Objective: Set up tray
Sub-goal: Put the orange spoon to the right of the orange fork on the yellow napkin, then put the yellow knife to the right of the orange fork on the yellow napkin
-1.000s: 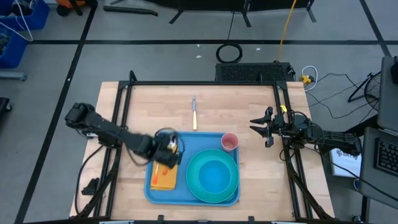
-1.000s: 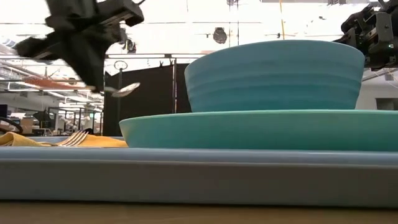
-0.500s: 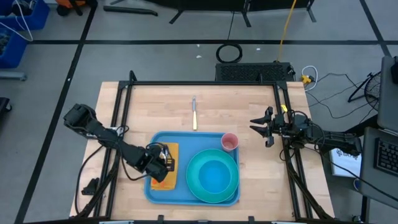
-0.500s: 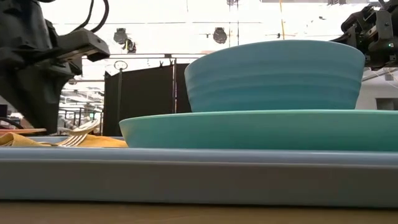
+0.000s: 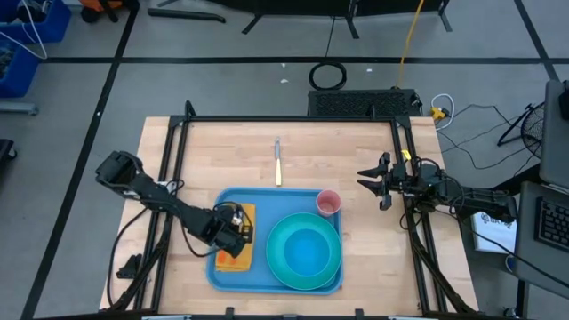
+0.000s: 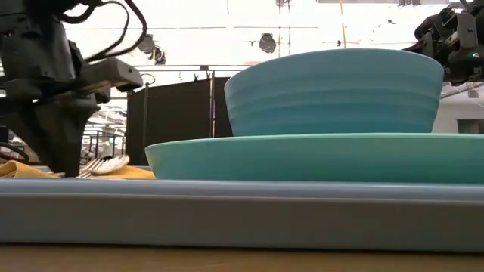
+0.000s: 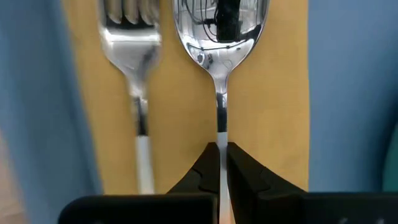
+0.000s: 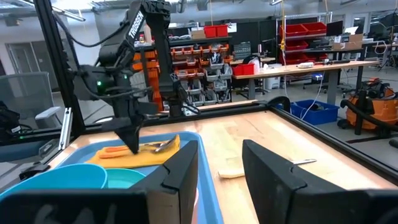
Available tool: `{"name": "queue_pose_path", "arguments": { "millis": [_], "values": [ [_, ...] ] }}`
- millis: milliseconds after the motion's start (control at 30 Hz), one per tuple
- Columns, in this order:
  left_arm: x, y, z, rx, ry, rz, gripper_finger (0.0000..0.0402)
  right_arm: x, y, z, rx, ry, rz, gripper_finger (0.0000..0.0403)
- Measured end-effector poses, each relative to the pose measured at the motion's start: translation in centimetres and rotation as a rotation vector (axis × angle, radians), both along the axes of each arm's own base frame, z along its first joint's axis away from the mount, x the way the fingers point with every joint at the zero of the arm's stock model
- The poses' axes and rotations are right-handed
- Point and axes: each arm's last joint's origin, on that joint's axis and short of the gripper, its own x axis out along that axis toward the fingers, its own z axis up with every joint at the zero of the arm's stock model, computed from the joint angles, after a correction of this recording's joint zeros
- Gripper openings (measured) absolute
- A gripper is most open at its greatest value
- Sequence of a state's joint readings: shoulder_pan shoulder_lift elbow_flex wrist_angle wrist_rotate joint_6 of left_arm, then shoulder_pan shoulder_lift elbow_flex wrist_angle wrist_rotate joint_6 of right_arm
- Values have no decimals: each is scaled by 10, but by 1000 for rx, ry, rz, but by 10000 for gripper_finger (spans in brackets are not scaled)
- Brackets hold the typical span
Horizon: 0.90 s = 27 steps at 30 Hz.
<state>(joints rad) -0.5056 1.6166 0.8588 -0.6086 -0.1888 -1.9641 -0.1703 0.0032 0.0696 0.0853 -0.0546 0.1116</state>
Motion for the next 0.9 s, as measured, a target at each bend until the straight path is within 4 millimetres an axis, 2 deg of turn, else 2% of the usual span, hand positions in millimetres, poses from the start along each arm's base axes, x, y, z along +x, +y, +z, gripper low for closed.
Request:
{"name": "queue_pose_path", "arguments": {
  "millis": [300, 600, 733, 900],
  "values": [
    [4, -2, -7, -9, 10, -14, 14, 1, 0, -1, 2, 14, 1, 116],
    [2, -1, -3, -54, 28, -40, 112, 1, 0, -2, 3, 18, 0, 116],
    [0, 0, 4, -61, 9, -52, 132, 1, 0, -1, 3, 17, 0, 116],
    [-3, 3, 19, -53, -58, -53, 139, 1, 0, -2, 3, 18, 0, 116]
  ]
}}
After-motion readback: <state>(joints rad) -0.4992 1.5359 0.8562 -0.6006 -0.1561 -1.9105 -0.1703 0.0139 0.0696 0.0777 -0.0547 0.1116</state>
